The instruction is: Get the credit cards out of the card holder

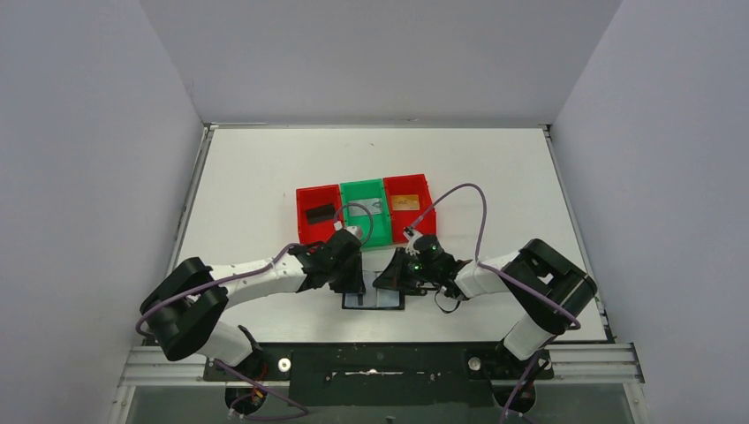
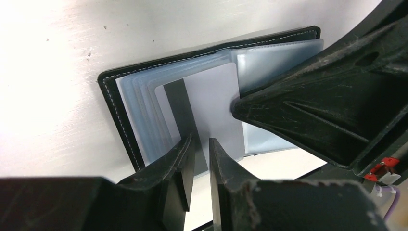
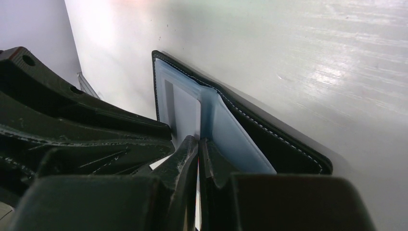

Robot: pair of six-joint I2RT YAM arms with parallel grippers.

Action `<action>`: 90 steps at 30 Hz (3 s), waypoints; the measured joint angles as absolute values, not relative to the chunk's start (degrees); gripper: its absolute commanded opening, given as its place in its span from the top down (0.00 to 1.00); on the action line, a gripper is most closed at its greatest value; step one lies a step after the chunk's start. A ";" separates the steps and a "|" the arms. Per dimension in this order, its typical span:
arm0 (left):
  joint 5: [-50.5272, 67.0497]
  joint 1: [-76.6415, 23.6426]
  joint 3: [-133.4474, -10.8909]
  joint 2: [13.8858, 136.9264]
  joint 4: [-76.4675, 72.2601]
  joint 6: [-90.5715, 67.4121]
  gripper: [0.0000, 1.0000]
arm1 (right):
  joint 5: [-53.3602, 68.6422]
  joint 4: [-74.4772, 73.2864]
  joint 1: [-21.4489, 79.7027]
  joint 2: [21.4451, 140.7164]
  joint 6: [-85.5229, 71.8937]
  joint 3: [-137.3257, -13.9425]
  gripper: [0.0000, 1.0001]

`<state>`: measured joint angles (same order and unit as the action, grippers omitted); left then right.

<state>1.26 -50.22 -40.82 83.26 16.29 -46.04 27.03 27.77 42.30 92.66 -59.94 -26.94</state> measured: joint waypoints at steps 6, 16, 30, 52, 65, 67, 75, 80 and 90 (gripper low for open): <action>-0.30 -50.28 -42.04 84.60 17.93 -48.40 0.93 | 26.79 27.75 42.28 91.07 -60.34 -25.80 0.99; -1.93 -50.70 -43.03 85.56 18.52 -50.89 0.94 | 26.89 27.97 40.86 89.30 -62.89 -23.53 0.88; -2.59 -50.70 -43.03 85.56 18.65 -50.87 0.95 | 28.56 31.81 41.17 90.87 -64.12 -23.09 0.89; -2.96 -50.70 -43.00 85.41 18.98 -51.92 0.97 | 31.92 29.17 40.05 90.08 -62.26 -23.09 1.00; -3.33 -50.70 -42.39 85.14 18.33 -51.86 0.97 | 34.96 24.36 37.85 88.33 -60.66 -23.14 1.00; -3.31 -50.70 -42.37 85.14 18.28 -51.86 0.97 | 34.98 23.14 37.85 88.33 -60.20 -23.35 1.00; -3.20 -50.70 -41.54 84.49 17.30 -51.66 0.98 | 33.06 19.90 37.87 86.06 -60.75 -23.59 0.74; -2.92 -50.70 -41.43 84.42 16.99 -51.18 1.00 | 30.65 22.17 39.42 86.70 -63.92 -23.57 0.73; -2.70 -50.65 -40.10 83.15 16.03 -51.00 1.00 | 26.72 22.26 43.53 87.68 -66.32 -23.86 0.97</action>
<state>-2.70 -50.65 -40.10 83.15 16.03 -51.00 26.72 22.26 43.53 87.68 -66.32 -23.86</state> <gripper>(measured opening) 0.010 0.093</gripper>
